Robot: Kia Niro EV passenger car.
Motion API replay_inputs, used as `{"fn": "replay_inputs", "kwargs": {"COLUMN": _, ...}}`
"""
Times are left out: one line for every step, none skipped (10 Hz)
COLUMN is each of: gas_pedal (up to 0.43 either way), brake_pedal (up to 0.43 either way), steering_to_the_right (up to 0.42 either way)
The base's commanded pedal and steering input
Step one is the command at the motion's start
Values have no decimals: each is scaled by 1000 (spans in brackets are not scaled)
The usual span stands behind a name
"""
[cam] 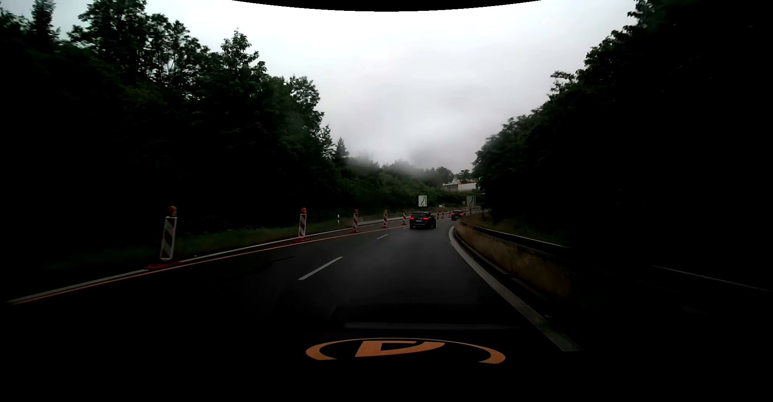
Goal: Follow the waypoints while adhering to traffic rules and regulations
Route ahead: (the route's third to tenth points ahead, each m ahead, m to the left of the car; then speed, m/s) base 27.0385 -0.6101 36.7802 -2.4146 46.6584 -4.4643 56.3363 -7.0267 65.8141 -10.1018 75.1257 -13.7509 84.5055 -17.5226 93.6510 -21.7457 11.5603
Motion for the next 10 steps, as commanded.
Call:
{"fn": "replay_inputs", "kwargs": {"gas_pedal": 28, "brake_pedal": 0, "steering_to_the_right": 20}}
{"fn": "replay_inputs", "kwargs": {"gas_pedal": 28, "brake_pedal": 0, "steering_to_the_right": 20}}
{"fn": "replay_inputs", "kwargs": {"gas_pedal": 28, "brake_pedal": 0, "steering_to_the_right": 20}}
{"fn": "replay_inputs", "kwargs": {"gas_pedal": 28, "brake_pedal": 0, "steering_to_the_right": 20}}
{"fn": "replay_inputs", "kwargs": {"gas_pedal": 28, "brake_pedal": 0, "steering_to_the_right": 20}}
{"fn": "replay_inputs", "kwargs": {"gas_pedal": 28, "brake_pedal": 0, "steering_to_the_right": 20}}
{"fn": "replay_inputs", "kwargs": {"gas_pedal": 28, "brake_pedal": 0, "steering_to_the_right": 20}}
{"fn": "replay_inputs", "kwargs": {"gas_pedal": 39, "brake_pedal": 0, "steering_to_the_right": 20}}
{"fn": "replay_inputs", "kwargs": {"gas_pedal": 39, "brake_pedal": 0, "steering_to_the_right": 20}}
{"fn": "replay_inputs", "kwargs": {"gas_pedal": 39, "brake_pedal": 0, "steering_to_the_right": 20}}
